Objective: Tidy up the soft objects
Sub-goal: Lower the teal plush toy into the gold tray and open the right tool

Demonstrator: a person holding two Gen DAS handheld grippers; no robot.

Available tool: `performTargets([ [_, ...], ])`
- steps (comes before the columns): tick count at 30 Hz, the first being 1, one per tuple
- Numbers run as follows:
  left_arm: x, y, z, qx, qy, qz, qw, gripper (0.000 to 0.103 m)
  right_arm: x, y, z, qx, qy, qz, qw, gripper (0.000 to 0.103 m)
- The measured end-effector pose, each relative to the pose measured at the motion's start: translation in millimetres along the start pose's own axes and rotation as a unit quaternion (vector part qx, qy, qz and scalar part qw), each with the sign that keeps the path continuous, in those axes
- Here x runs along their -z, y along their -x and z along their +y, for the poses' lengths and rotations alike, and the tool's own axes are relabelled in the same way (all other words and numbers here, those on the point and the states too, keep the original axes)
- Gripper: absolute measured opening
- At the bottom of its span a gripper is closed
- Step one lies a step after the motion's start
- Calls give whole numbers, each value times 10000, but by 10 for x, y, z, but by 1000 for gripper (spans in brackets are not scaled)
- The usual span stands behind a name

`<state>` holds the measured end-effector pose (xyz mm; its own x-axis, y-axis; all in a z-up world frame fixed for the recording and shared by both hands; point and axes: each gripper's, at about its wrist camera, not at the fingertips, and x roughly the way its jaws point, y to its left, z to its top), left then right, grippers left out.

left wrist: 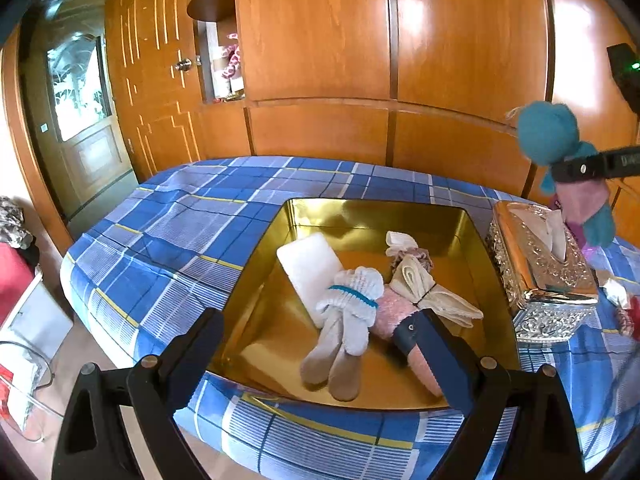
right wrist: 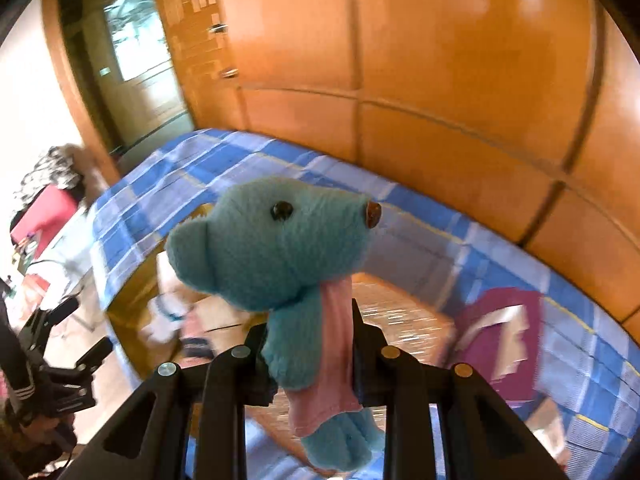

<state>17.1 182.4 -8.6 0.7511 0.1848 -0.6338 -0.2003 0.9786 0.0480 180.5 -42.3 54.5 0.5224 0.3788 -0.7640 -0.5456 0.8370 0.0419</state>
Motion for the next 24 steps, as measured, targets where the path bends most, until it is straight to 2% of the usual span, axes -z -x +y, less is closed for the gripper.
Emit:
performTargets([
  [6, -19, 95, 49, -83, 39, -128, 9999, 96, 92, -185, 458, -500, 138, 121, 9986, 26],
  [11, -36, 189, 67, -153, 9, -265, 9995, 96, 118, -404, 659, -731, 81, 385, 9965, 27],
  [15, -48, 206, 85, -166, -8, -280, 9995, 96, 100, -568, 733, -790, -56, 514, 9955, 27],
  [24, -17, 226, 87, -126, -14, -296, 9995, 97, 67, -1006, 805, -618, -357, 892, 9935, 27],
])
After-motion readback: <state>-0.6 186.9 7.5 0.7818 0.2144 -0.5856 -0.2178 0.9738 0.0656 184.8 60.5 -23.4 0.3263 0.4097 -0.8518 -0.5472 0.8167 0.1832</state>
